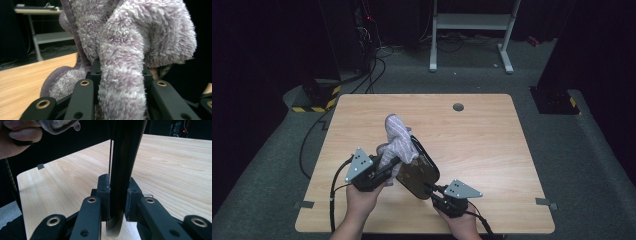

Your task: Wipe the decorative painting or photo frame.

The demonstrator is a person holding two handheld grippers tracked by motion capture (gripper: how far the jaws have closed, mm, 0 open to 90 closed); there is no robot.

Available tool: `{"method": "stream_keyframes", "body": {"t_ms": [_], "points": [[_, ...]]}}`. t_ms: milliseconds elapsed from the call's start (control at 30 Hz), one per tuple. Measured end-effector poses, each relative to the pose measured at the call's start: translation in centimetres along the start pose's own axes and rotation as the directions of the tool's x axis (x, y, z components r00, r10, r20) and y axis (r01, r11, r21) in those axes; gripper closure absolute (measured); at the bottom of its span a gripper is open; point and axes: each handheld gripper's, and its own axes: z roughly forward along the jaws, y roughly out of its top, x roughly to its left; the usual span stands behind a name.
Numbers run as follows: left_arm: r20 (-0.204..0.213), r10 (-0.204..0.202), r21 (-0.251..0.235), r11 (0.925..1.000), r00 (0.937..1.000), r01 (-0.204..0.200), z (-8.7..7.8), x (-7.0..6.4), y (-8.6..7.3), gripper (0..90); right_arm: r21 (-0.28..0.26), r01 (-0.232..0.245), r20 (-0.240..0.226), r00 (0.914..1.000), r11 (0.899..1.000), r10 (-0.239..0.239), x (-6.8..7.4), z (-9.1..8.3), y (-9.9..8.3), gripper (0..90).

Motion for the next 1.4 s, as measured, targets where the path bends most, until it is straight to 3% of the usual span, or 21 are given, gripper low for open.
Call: {"method": "stream_keyframes", "body": {"t_ms": [133, 267, 400, 533, 633, 800, 867, 1033, 1233, 1400], "points": [[0.047, 0.018, -0.016, 0.9997, 0.9987, -0.017, 0.2, -1.7, 0.4, 67.4, 0.005, 0.008, 0.002, 1.0000, 1.000, -0.008, 0.0, 0.0, 0.0, 78.4], [0.042, 0.040, -0.010, 0.9992, 0.9983, -0.039, 0.4, -2.2, 0.6, 67.2, 0.011, 0.009, 0.004, 1.0000, 1.000, -0.009, 0.1, -0.1, -0.1, 78.3], [0.008, 0.031, -0.003, 0.9995, 0.9995, -0.030, 0.5, -1.1, 0.5, 67.2, 0.007, 0.000, 0.000, 1.0000, 1.000, 0.000, 0.1, 0.0, 0.0, 78.4], [-0.052, 0.002, 0.008, 1.0000, 0.9986, -0.002, 0.4, 0.9, 0.4, 67.3, 0.005, -0.003, -0.004, 1.0000, 1.000, 0.003, -0.1, -0.1, 0.0, 78.4], [-0.096, -0.016, 0.016, 0.9997, 0.9952, 0.017, 0.4, 2.4, 0.3, 67.4, 0.004, 0.002, -0.004, 1.0000, 1.000, -0.002, 0.0, -0.1, 0.0, 78.4], [-0.173, -0.029, 0.035, 0.9988, 0.9844, 0.035, 0.3, 4.4, 0.1, 67.4, 0.000, 0.005, 0.000, 1.0000, 1.000, -0.005, 0.0, -0.1, 0.0, 78.3], [-0.174, -0.039, 0.036, 0.9983, 0.9839, 0.046, 0.2, 4.6, -0.1, 67.4, -0.002, 0.006, 0.001, 1.0000, 1.000, -0.006, 0.1, -0.1, 0.0, 78.3], [-0.136, -0.020, 0.029, 0.9993, 0.9905, 0.024, 0.2, 3.2, -0.1, 67.6, 0.000, 0.009, 0.002, 1.0000, 1.000, -0.009, 0.1, -0.1, -0.1, 78.2], [-0.051, 0.025, 0.004, 0.9997, 0.9984, -0.024, 0.0, 0.1, 0.3, 67.6, 0.003, 0.012, 0.006, 0.9999, 1.000, -0.012, 0.2, -0.1, -0.1, 78.0], [0.025, 0.074, -0.013, 0.9972, 0.9970, -0.073, 0.1, -2.7, 0.9, 67.5, 0.000, 0.009, 0.002, 1.0000, 1.000, -0.009, 0.1, 0.0, -0.1, 78.0]]}}
